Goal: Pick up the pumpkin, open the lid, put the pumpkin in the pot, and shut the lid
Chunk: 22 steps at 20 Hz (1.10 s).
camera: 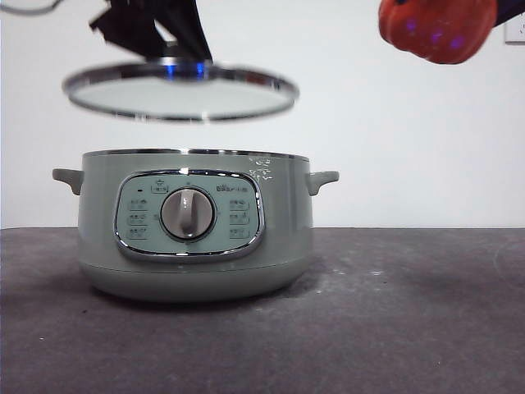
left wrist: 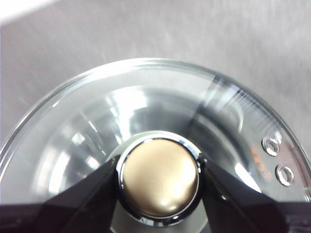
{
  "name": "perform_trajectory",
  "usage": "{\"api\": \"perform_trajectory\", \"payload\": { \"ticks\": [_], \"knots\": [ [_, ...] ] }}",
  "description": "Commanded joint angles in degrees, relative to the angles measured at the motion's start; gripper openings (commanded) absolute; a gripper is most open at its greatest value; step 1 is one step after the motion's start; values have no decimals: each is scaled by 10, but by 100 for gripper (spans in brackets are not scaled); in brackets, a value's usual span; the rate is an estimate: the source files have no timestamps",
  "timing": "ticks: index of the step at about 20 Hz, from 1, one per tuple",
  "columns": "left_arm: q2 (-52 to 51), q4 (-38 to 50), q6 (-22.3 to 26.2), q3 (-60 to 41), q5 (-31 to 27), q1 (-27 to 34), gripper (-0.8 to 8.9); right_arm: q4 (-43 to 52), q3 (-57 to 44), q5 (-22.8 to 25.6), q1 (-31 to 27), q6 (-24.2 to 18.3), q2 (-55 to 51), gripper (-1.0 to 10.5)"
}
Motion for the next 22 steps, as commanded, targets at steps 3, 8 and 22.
{"api": "perform_trajectory", "payload": {
  "ticks": [3, 8, 22],
  "knots": [
    [-74, -44, 0, 95, -48, 6, -9, 62, 4, -4, 1, 5, 40, -11],
    [-169, -143, 0, 146, -47, 40, -9, 103, 65, -43, 10, 2, 143, -12],
    [-303, -290, 3, 146, -47, 46, -9, 109, 357, -44, 91, -80, 523, -12]
  ]
}}
